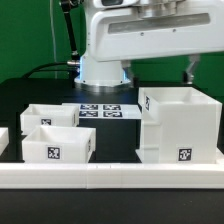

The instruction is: Assemble drawer

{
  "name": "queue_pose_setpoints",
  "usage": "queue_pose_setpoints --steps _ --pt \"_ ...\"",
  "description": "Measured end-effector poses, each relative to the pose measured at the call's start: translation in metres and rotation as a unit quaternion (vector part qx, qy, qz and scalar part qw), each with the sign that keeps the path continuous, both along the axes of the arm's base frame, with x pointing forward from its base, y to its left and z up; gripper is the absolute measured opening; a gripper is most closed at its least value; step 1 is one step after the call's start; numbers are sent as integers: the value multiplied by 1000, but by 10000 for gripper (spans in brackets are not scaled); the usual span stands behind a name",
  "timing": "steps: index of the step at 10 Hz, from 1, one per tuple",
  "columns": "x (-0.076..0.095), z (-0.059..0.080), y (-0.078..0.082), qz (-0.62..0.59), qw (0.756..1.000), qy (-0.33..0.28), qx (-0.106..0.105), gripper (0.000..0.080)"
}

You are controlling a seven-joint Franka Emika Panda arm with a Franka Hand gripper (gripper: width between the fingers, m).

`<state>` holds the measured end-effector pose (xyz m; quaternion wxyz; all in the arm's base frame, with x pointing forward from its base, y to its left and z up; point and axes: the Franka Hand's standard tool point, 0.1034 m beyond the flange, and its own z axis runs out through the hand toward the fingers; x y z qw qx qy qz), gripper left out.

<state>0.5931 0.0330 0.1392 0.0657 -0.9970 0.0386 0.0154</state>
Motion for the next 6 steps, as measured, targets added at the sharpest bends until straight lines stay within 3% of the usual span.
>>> queue_pose_setpoints --steps 1,3,5,6 --pt "-1 0 -23 8 1000 -6 -4 649" --pt "-10 -11 -54 16 1000 -8 -7 649" --pt "-17 -31 -76 3 1000 -12 -16 649" --pt "-21 -41 -80 -1 1000 -11 -19 649"
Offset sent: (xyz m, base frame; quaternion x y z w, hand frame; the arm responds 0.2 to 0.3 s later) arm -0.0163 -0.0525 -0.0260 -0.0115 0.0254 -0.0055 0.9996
